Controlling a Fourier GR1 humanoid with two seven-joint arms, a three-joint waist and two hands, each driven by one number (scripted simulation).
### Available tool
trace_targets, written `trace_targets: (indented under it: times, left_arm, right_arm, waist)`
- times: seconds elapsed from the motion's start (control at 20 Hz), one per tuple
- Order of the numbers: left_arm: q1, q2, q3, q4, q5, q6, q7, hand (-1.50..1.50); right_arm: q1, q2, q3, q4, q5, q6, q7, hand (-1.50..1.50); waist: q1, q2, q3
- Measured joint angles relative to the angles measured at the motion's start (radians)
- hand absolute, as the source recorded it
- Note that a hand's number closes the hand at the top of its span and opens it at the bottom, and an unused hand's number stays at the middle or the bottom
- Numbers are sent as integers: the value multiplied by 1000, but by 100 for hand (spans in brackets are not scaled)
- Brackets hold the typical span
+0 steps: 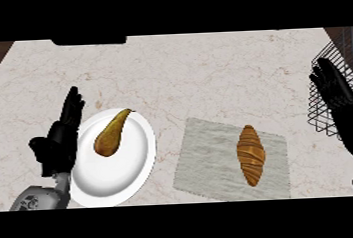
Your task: Pick the croissant from the placemat and place it in the basket
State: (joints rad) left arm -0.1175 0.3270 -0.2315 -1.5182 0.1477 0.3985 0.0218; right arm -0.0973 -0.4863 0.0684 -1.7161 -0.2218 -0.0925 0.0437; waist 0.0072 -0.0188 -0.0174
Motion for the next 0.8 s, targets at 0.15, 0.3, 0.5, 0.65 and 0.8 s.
trace_targets:
  times: [0.15, 0.3, 0.5, 0.65, 0.8]
  left_arm:
    - [-14, 21, 7, -10, 2, -58, -17, 0]
    - [-49, 80, 6, -41, 9, -152, -22, 0]
    - [-66, 104, -16, -46, 30, -240, -36, 0]
    - [-71, 120, -12, -49, 45, -286, -41, 0]
    - [-70, 120, -5, -42, 53, -307, -49, 0]
  right_arm:
    - [3, 9, -18, 20, -12, 29, -23, 150]
    - [-19, 9, -53, 74, -58, 77, -49, 150]
    - [-17, 92, 96, 33, 36, 115, -206, -150]
    - [3, 204, 232, 34, 212, -16, -243, -150]
    - [12, 268, 317, 36, 382, -155, -176, -150]
  waist:
    - [-4, 10, 9]
    - [-4, 15, 14]
    - [2, 18, 17]
    - [2, 18, 16]
    - [-3, 17, 16]
